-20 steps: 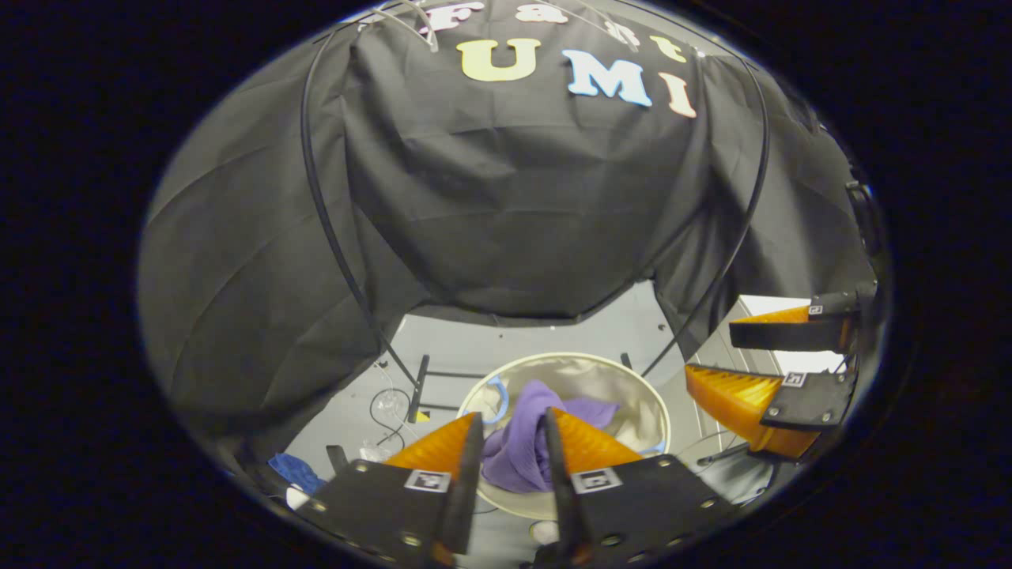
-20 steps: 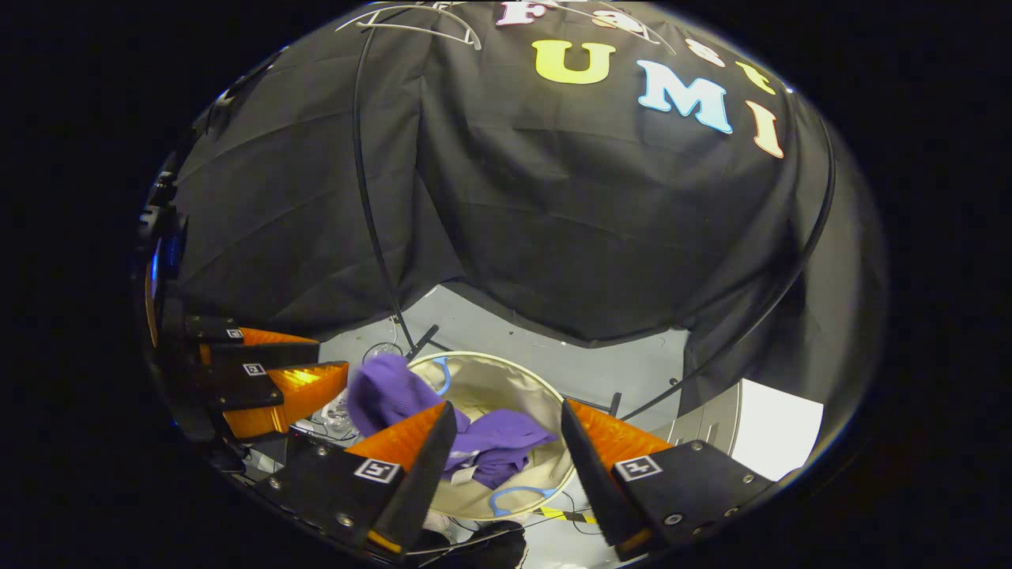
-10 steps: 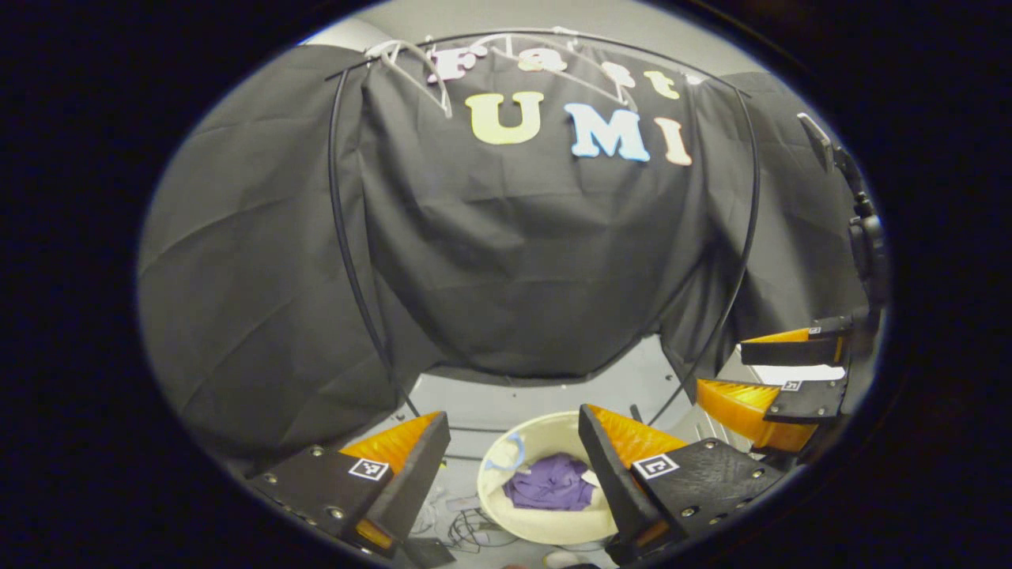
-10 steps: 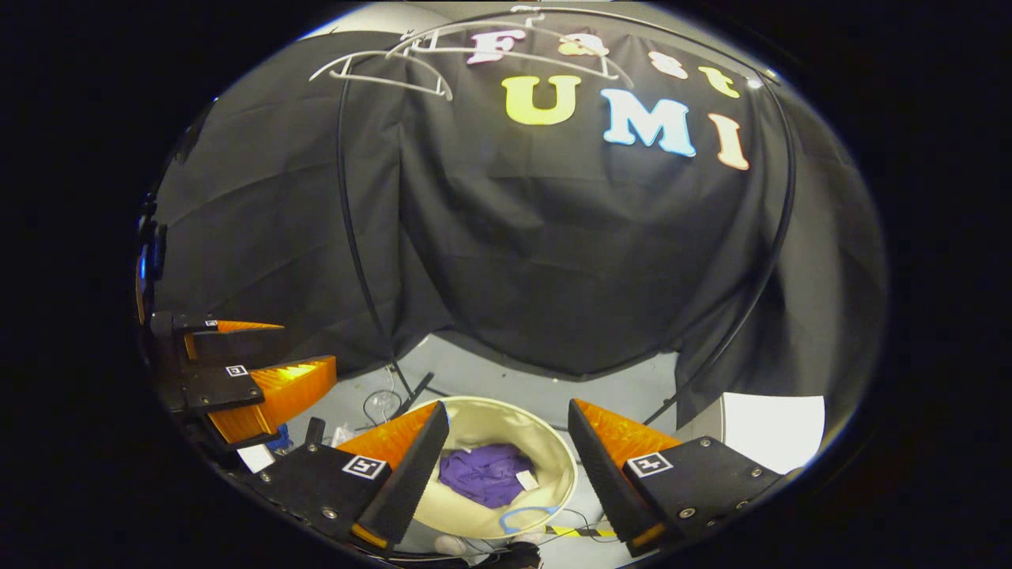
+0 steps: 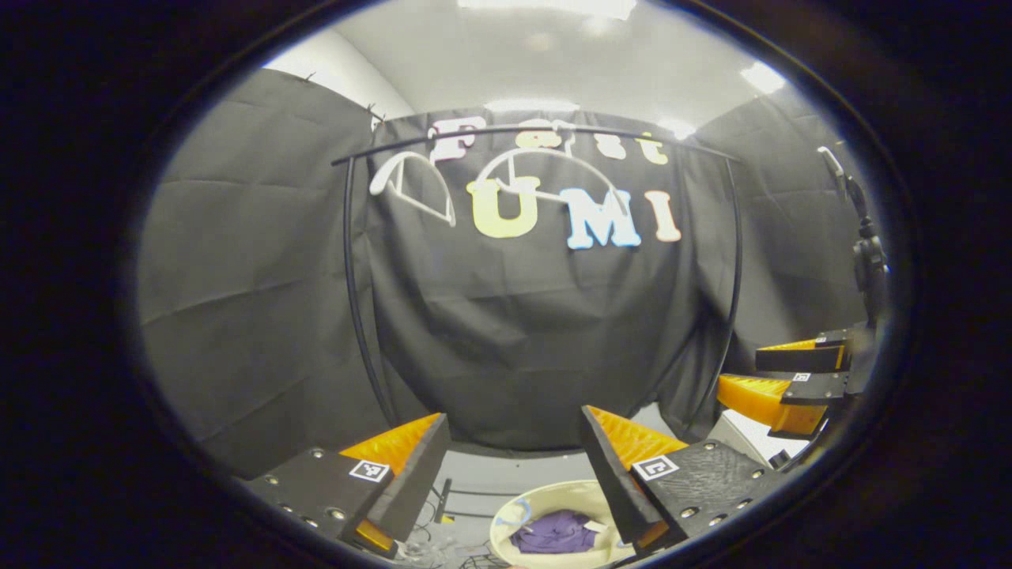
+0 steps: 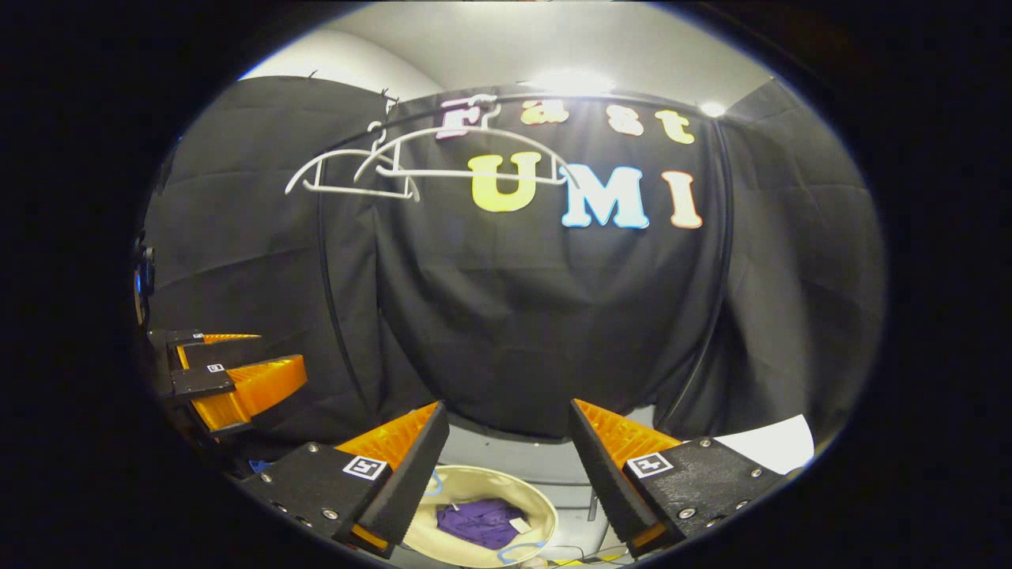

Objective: Grasp the clothes on the hanger with both hands and then place them into the laundry hamper below.

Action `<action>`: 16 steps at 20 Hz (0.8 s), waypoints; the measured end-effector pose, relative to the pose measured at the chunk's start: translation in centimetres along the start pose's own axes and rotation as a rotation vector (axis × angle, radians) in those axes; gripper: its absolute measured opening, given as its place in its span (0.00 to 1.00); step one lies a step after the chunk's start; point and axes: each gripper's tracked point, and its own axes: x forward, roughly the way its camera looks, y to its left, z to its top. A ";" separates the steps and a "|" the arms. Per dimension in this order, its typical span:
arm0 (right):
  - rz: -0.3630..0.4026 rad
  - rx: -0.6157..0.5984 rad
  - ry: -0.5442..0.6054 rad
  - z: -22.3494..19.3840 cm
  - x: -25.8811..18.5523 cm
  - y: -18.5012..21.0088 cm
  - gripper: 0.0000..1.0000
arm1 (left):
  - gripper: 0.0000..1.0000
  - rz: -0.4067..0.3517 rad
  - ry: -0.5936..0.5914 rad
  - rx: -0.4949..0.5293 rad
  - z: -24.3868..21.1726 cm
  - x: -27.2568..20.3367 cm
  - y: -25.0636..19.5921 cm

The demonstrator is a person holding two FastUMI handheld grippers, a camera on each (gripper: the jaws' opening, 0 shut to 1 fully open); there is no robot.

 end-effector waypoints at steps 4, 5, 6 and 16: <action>-0.064 -0.010 -0.103 5.1 -2.4 -2.6 0.93 | 1.00 -0.002 -0.076 -0.008 4.6 -2.2 0.7; -0.084 -0.016 -0.129 6.3 -3.1 -3.5 0.93 | 1.00 0.010 -0.099 -0.006 5.8 -2.6 1.4; -0.100 -0.015 -0.154 7.4 -3.7 -4.1 0.93 | 0.99 0.025 -0.120 -0.004 6.9 -3.2 2.1; -0.235 0.034 -0.291 11.1 -9.8 -10.5 0.93 | 0.99 0.111 -0.267 0.015 13.2 -7.2 5.4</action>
